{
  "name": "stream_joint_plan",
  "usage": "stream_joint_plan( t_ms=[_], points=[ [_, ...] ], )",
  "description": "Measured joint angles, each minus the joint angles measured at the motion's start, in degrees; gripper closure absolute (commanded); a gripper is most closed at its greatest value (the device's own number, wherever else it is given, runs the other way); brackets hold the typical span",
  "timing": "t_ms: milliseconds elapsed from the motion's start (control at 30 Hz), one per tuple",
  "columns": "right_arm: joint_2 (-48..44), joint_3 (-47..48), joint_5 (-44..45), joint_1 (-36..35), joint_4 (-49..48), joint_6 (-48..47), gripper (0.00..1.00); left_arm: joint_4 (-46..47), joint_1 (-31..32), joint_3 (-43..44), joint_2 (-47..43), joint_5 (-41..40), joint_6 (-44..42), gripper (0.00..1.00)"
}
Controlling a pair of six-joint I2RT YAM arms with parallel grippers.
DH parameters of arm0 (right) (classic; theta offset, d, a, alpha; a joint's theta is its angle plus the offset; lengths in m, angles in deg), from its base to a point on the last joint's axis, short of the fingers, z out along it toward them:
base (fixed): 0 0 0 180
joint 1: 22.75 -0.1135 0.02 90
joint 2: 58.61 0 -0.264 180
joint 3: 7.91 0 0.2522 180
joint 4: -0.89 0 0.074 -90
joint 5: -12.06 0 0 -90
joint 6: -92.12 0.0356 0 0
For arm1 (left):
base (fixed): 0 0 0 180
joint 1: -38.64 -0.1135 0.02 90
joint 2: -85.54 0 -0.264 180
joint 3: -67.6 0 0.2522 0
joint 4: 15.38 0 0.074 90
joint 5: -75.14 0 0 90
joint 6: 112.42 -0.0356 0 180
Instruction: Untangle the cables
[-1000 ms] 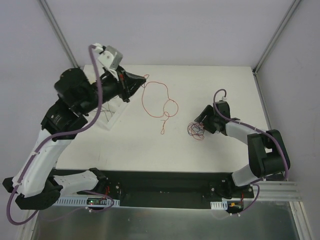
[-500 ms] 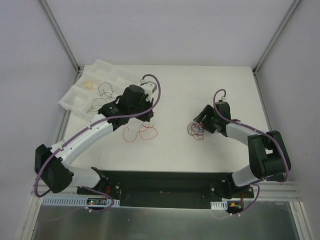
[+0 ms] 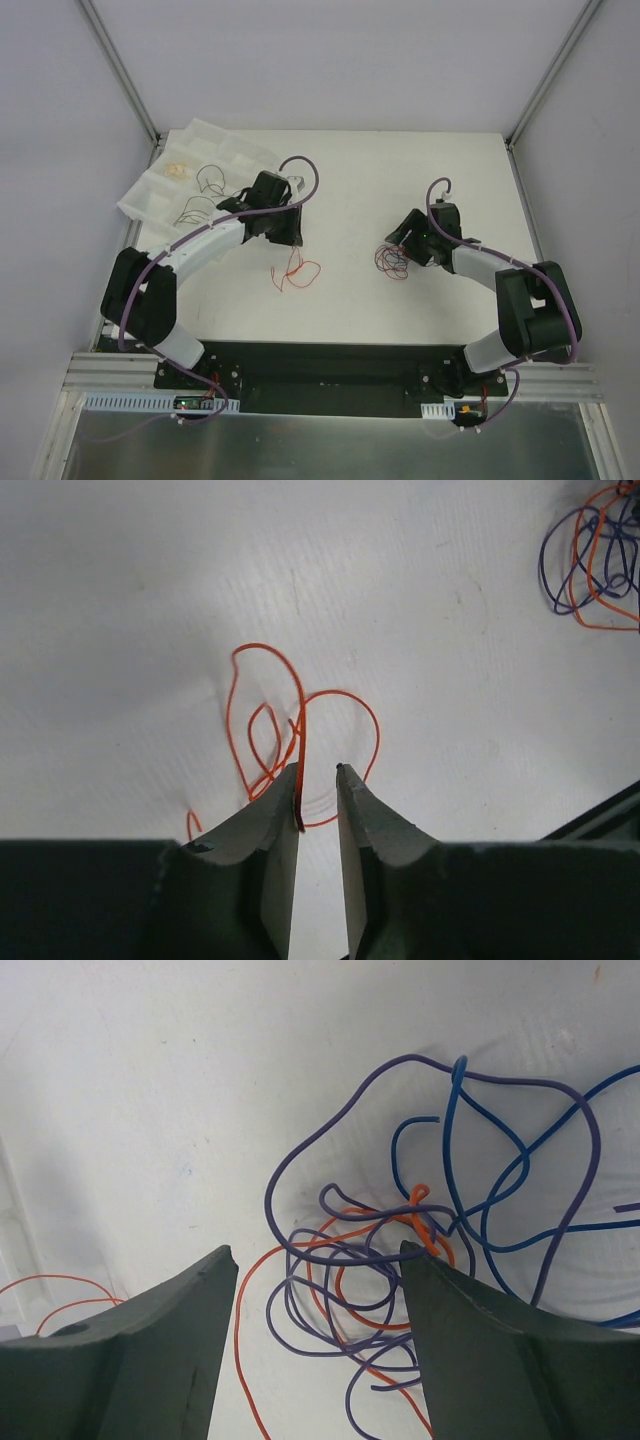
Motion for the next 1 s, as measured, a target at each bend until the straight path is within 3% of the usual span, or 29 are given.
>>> stream_joint_plan(
  t_ms=[167, 300, 433, 567, 833, 933, 1000],
  points=[
    [0.0, 0.0, -0.1, 0.0, -0.4, -0.2, 0.31, 0.4, 0.5, -0.5, 3.2, 6.1, 0.3, 0.46],
    [0.0, 0.0, -0.6, 0.0, -0.8, -0.2, 0.31, 0.7, 1.2, -1.3, 3.1, 7.0, -0.9, 0.02],
    [0.0, -0.2, -1.1, 0.0, -1.2, -0.2, 0.31, -0.5, 2.3, -1.6, 2.8, 5.0, -2.6, 0.02],
    [0.0, -0.4, -1.5, 0.0, -1.7, -0.2, 0.31, -2.2, 3.9, -1.6, 3.5, 2.6, -4.3, 0.09],
    [0.0, -0.5, -2.1, 0.2, -2.9, -0.2, 0.31, -4.1, 8.2, 0.7, 12.2, -5.6, -6.6, 0.12],
    [0.0, -0.8, -2.4, 0.3, -3.3, -0.1, 0.31, -4.5, 10.6, 1.0, 14.7, -7.8, -7.0, 0.16],
    [0.0, -1.1, -2.6, 0.4, -3.4, -0.1, 0.31, -5.0, 11.8, 1.4, 15.8, -9.6, -7.4, 0.24]
  ],
)
